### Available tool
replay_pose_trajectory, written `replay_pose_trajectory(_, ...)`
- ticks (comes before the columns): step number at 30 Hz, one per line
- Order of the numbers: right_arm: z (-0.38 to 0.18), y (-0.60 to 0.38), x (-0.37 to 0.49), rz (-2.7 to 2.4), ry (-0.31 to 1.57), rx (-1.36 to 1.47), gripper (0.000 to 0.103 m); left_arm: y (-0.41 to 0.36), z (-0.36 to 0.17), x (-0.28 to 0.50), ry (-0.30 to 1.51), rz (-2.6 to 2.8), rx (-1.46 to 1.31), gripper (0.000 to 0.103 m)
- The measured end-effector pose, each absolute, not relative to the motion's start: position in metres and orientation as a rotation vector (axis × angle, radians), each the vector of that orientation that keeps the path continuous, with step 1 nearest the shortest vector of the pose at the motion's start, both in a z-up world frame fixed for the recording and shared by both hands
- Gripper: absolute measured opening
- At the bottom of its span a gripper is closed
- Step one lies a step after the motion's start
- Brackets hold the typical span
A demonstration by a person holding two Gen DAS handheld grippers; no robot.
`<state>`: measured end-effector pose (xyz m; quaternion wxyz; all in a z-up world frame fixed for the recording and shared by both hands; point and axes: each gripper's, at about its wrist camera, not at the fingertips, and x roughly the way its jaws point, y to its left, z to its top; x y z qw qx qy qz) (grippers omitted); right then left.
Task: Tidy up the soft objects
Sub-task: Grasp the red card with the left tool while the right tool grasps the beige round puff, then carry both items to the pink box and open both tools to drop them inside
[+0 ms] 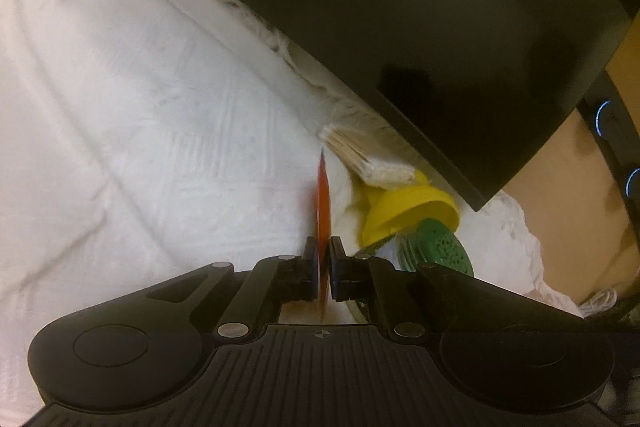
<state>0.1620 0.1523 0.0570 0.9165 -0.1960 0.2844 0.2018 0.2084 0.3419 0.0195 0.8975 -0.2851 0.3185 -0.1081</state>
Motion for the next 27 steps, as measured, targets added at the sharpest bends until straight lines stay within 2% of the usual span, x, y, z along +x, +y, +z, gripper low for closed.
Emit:
replay_pose_trajectory(1,0.05,0.158,0.167,0.403,0.607,-0.405,0.055,0.346,0.02,0.205,0.657,-0.23,-0.598,0.007)
replay_pose_trajectory(7,0.049,0.164,0.137,0.461,0.536,-0.334,0.056,0.358,0.011,0.206,0.697,-0.256,-0.601,0.01)
replay_pose_trajectory(9,0.048,0.165,0.138,0.458,0.536,-0.318,0.06,0.357,0.008,0.21,0.712,-0.259,-0.611,0.012)
replay_pose_trajectory(11,0.043,0.162,0.149,0.41,0.563,-0.291,0.063,0.354,0.007,0.217,0.73,-0.259,-0.61,0.016)
replay_pose_trajectory(15,0.034,0.145,0.17,0.368,0.657,-0.199,0.063,0.344,0.008,0.228,0.74,-0.265,-0.594,0.017)
replay_pose_trajectory(18,0.025,0.141,0.175,0.363,0.716,-0.172,0.063,0.33,0.004,0.239,0.813,-0.312,-0.584,0.017)
replay_pose_trajectory(19,0.023,0.14,0.175,0.345,0.705,-0.179,0.062,0.325,0.001,0.242,0.846,-0.327,-0.567,0.016)
replay_pose_trajectory(20,0.022,0.139,0.172,0.342,0.701,-0.173,0.055,0.319,-0.002,0.244,0.872,-0.331,-0.547,0.014)
replay_pose_trajectory(21,0.025,0.138,0.168,0.349,0.69,-0.165,0.052,0.316,-0.003,0.242,0.875,-0.316,-0.531,0.012)
replay_pose_trajectory(23,0.032,0.141,0.155,0.388,0.654,-0.189,0.043,0.318,0.0,0.233,0.812,-0.272,-0.529,0.009)
replay_pose_trajectory(27,0.047,0.148,0.143,0.431,0.626,-0.237,0.039,0.33,0.022,0.219,0.714,-0.277,-0.499,0.008)
